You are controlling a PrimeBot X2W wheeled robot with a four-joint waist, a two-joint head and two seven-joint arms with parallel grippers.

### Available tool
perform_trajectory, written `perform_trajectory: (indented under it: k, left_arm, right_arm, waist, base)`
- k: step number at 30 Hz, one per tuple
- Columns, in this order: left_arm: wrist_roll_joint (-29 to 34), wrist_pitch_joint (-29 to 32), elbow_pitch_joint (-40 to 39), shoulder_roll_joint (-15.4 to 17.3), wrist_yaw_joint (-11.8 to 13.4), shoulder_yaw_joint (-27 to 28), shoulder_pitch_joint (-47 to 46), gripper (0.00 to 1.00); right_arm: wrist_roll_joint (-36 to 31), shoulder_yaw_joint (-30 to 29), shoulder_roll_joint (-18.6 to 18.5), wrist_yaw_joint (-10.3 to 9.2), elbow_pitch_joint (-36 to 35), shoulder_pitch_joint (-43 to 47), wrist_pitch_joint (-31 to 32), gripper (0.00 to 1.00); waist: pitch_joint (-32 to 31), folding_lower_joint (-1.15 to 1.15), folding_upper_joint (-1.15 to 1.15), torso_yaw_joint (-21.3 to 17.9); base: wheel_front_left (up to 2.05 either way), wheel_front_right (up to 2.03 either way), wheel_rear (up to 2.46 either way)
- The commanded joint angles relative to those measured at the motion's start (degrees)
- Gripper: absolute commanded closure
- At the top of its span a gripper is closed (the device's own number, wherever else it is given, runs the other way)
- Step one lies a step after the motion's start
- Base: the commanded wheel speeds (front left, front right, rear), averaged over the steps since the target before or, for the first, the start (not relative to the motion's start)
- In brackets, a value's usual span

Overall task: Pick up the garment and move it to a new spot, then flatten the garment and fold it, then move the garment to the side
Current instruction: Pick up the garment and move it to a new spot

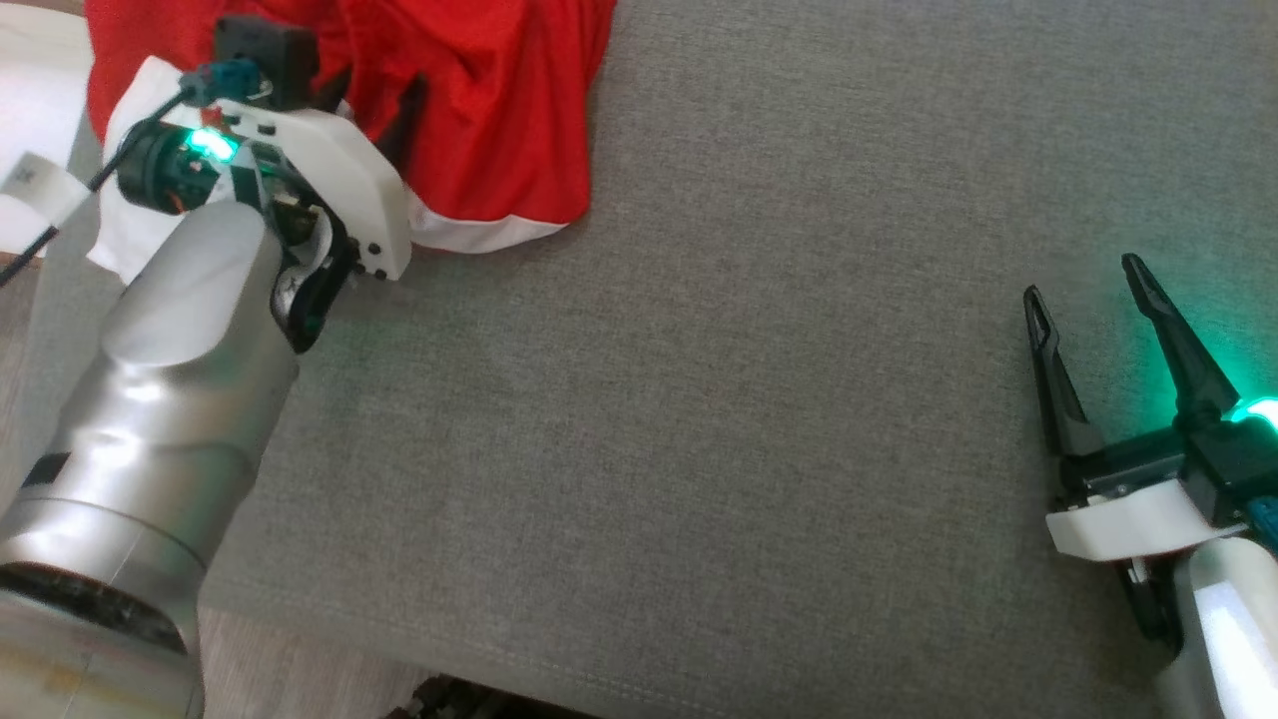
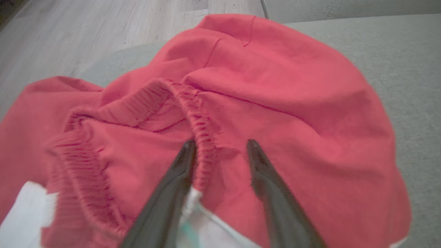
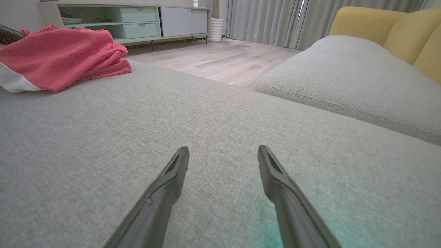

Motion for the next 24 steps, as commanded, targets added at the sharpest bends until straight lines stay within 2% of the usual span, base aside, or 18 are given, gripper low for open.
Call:
perform_trajectory:
  k: [1,8,14,17,24]
  left_arm:
    - [-0.45,-1.46,-0.88,3.57,0.11,0.72,-3.03,1.0]
    - [-3.04,-8.78,-2.01,6.07,0.1,-4.48,-8.36,1.0]
    - [-6.78,-10.24,-7.75,8.45,0.1,-9.73,-13.1,1.0]
    - [-8.4,-9.8,-11.48,9.88,0.1,-13.08,-15.19,1.0]
    - [-11.66,-9.56,-17.14,12.2,0.1,-19.45,-17.67,1.0]
  right_arm:
    - [0.61,0.6,-0.14,-0.04,0.25,0.72,-0.09,0.0]
    - [1.71,1.36,2.87,-0.04,1.75,0.54,-0.09,0.0]
    - [2.82,2.76,6.86,-0.04,3.63,1.1,-0.09,0.0]
    - [3.57,2.87,8.44,-0.04,4.3,2.04,-0.09,0.0]
    - [5.3,4.21,10.18,-0.04,5.95,4.88,-0.09,0.0]
  waist:
    - [0.01,0.0,0.0,-0.25]
    - [-5.54,0.0,0.0,-1.55]
    - [-13.91,0.0,0.0,-5.1]
    - [-17.76,0.0,0.0,-7.78]
    - [-26.27,0.0,0.0,-17.47]
  base:
    - [0.0,0.0,0.0]
    - [0.0,0.0,0.0]
    - [0.0,0.0,0.0]
    - [0.0,0.0,0.0]
    - [0.0,0.0,0.0]
